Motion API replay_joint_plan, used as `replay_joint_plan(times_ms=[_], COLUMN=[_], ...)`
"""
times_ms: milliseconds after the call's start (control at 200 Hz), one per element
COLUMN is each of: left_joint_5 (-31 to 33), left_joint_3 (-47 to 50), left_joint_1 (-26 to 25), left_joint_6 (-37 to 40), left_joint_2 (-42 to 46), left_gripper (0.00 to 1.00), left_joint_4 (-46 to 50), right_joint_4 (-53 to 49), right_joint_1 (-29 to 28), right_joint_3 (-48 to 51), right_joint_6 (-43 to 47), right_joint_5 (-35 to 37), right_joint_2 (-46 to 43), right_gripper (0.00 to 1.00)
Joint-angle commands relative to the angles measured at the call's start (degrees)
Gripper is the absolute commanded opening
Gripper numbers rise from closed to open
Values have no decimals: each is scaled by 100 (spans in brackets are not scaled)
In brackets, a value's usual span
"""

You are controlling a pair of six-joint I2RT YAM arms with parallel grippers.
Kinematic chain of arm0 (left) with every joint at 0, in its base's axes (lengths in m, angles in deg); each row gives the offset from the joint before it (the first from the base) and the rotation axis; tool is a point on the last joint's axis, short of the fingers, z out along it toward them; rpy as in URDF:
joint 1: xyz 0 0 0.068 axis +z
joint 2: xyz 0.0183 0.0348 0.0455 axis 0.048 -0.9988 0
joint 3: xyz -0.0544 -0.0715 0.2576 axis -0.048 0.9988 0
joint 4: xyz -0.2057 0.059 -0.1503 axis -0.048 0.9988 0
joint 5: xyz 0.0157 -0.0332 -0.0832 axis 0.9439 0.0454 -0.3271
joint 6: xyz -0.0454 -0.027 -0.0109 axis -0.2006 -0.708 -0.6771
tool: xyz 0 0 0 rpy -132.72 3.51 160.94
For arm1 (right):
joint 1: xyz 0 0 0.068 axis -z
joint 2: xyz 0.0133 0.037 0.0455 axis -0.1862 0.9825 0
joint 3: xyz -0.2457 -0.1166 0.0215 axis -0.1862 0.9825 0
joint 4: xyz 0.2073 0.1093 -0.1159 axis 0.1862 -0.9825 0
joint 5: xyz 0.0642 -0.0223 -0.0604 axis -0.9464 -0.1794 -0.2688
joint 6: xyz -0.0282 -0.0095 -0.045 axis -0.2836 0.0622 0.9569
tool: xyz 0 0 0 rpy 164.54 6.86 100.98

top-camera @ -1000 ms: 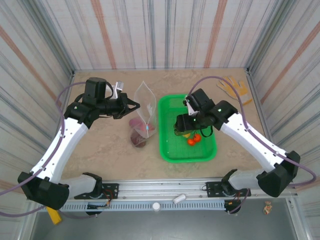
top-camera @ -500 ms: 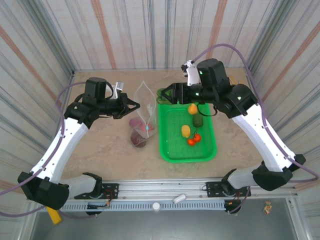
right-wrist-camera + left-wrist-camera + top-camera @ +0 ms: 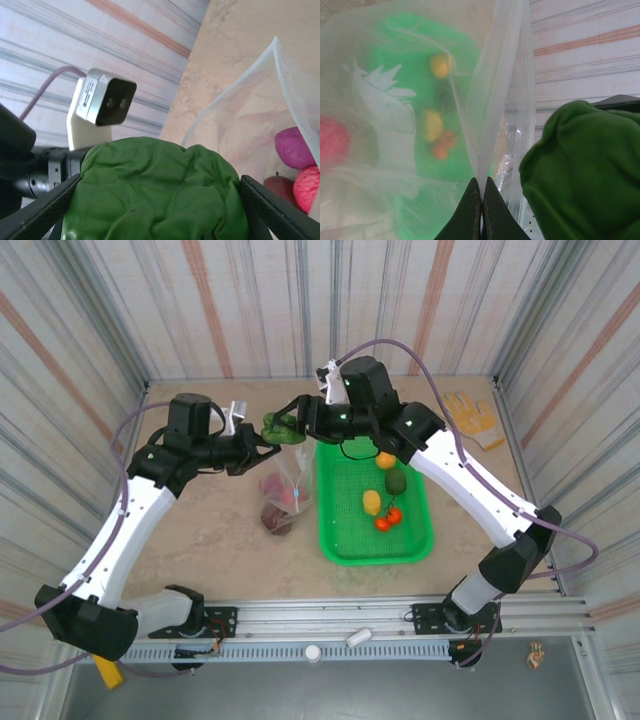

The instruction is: Place the food in the zip-top bag and seal the zipper

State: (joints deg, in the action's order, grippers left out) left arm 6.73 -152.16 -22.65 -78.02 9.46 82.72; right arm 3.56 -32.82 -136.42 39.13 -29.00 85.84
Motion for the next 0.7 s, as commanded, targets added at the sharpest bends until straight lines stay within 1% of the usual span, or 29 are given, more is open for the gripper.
replay_joint_plan(times_ms=[0,205,281,361,511,696], left_joint_5=[-130,-101,-100,-70,-38,-19], left_joint_3=[-26,-149,-205,-273,-296,-361], left_joint_1=[-18,3,11,21,21,21], left_joint_6=[-77,-156,-142,-114,-90,-87], left_joint_2=[166,246,247,243,239,246], left_gripper=[0,0,0,0,0,0], left_joint_4=[-138,-202,-177,-135,-90,-76], right_joint_4=[380,389,128,-244,-603,-1190], right_joint_1=[-79,-71,-119,-171,-318,-500], right_joint_3=[130,675,806,818,875,543], right_joint_6=[-472,-448,-216,22,323,760], right_joint_5=[233,617,1009,1350,1721,2246], right_joint_2=[23,-155,-184,-173,-208,-60], right_gripper=[75,75,76,76,78,78])
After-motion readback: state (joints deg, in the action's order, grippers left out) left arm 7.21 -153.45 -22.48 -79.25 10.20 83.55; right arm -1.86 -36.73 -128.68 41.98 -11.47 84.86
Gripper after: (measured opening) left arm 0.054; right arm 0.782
